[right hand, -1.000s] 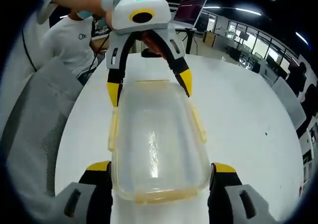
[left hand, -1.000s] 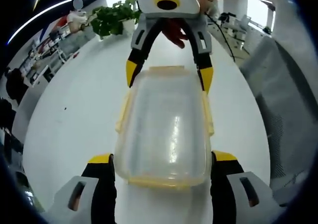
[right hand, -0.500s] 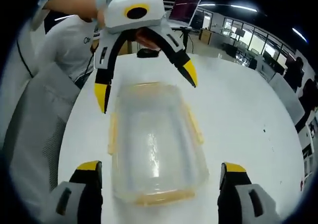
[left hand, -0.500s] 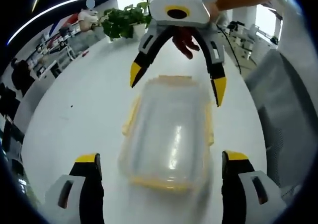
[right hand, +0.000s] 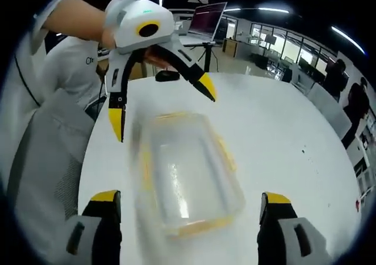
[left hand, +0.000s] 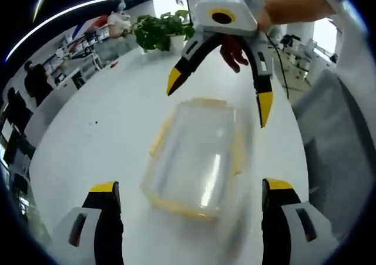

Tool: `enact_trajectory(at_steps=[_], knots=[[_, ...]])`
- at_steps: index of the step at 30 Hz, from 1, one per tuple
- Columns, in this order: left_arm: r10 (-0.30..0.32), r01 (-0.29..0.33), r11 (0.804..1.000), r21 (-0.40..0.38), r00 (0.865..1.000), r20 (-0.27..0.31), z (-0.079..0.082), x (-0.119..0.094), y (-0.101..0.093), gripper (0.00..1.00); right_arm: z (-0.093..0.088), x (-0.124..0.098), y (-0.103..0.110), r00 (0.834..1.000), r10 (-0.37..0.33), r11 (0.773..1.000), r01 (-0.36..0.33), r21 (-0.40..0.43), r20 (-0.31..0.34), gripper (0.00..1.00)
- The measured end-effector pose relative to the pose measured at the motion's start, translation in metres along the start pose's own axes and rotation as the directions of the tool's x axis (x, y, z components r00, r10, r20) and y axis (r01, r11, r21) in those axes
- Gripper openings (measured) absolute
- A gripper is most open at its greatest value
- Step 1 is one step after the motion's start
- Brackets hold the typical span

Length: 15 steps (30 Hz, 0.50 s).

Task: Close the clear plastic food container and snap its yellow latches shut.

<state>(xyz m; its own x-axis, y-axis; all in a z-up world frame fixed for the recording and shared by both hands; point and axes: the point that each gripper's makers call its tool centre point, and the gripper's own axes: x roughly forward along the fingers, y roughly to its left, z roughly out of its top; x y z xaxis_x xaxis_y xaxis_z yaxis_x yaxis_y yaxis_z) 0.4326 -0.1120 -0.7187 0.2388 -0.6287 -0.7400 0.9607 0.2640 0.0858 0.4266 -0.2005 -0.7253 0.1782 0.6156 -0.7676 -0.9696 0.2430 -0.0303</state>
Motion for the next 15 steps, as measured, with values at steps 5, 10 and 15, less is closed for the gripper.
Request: enact_trajectory(at_steps=[5,10,15], knots=[[0.009,-0.009,1.000,-0.011,1.000,-0.004,-0.005,-0.004,-0.009,0.99,0.000,-0.005,0.005,1.000,-0.012,1.000,0.012,-0.002,0.014,0.99],[0.008,-0.008,1.000,-0.011,1.000,0.003,-0.004,-0.008,-0.019,0.99,0.004,-0.011,0.016,0.999,-0.028,0.999,0.028,-0.014,0.026,0.99],[0.017,-0.017,1.000,-0.022,1.000,0.009,-0.001,-0.012,-0.028,0.99,0.005,-0.016,0.025,0.998,-0.039,0.999,0.040,-0.008,0.044,0.99]])
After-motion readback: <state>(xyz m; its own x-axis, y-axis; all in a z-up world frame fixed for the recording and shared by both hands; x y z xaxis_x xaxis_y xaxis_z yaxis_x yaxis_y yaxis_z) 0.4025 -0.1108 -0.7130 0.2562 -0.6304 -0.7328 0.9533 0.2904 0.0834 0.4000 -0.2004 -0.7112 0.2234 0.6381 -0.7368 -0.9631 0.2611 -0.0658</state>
